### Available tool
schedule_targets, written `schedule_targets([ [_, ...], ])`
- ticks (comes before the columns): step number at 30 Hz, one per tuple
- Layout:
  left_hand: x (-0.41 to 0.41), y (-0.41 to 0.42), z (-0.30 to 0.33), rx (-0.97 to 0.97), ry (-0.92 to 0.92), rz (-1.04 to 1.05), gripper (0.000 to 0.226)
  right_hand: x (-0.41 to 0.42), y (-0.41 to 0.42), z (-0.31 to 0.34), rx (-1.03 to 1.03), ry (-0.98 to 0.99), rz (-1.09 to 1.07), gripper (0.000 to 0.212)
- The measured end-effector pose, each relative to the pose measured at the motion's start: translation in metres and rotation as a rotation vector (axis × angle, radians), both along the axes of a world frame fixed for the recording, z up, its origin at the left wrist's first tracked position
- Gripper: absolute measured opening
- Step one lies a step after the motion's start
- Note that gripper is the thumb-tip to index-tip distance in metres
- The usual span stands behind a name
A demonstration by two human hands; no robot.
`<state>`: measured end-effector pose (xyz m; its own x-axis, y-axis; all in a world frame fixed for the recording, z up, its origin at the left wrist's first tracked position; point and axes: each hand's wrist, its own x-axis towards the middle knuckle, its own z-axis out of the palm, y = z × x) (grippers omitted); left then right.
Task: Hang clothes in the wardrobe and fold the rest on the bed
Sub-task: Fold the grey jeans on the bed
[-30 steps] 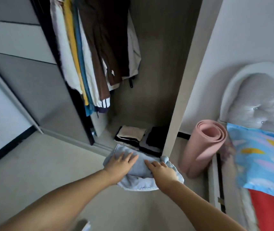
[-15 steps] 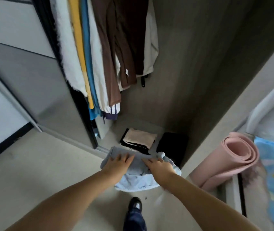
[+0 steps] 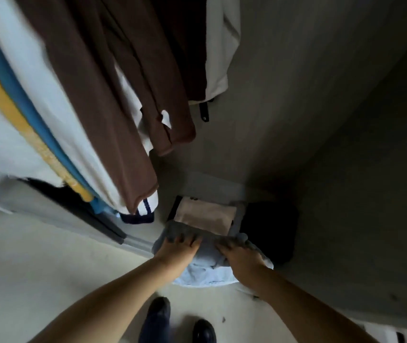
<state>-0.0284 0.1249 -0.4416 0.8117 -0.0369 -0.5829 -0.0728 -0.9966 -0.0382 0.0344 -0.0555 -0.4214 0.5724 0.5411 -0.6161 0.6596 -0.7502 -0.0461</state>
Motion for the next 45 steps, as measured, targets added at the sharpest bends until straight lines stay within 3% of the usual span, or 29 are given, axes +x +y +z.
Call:
schedule_targets([
  [6,0.114,0.032,-0.062,0.033,-0.283,-0.181,0.072,0.103,0.033,-0.073,0.018,-0.101,-0.076,0.056],
  [10,0.175,0.055,-0.109,0.022,-0.326,-0.119,0.068,0.159,0.053,-0.114,0.012,-0.205,-0.130,0.067],
  [14,0.204,0.070,-0.162,-0.011,-0.564,-0.195,0.052,0.179,0.068,-0.176,0.098,-0.297,-0.229,0.066],
  [18,0.199,0.074,-0.260,-0.040,-0.640,-0.249,0.048,0.153,0.070,-0.274,0.103,-0.349,-0.326,0.069],
  [23,0.147,0.060,-0.364,-0.079,-0.544,-0.288,0.052,0.092,0.065,-0.363,0.024,-0.317,-0.366,0.108],
  [25,0.134,0.057,-0.387,-0.098,-0.486,-0.276,0.064,0.083,0.058,-0.394,0.062,-0.316,-0.378,0.120],
  [28,0.124,0.057,-0.403,-0.126,-0.414,-0.270,0.087,0.079,0.056,-0.412,0.078,-0.289,-0.378,0.112],
  [33,0.137,0.056,-0.385,-0.132,-0.432,-0.267,0.065,0.083,0.058,-0.409,0.166,-0.277,-0.450,0.099],
  [38,0.168,0.071,-0.357,-0.069,-0.595,-0.394,0.050,0.100,0.060,-0.392,0.188,-0.228,-0.505,0.100],
  [41,0.171,0.075,-0.361,-0.024,-0.459,-0.397,0.075,0.107,0.066,-0.396,0.142,-0.127,-0.510,0.108],
  [45,0.151,0.067,-0.380,-0.061,-0.253,-0.231,0.103,0.106,0.068,-0.407,0.038,0.005,-0.448,0.097],
])
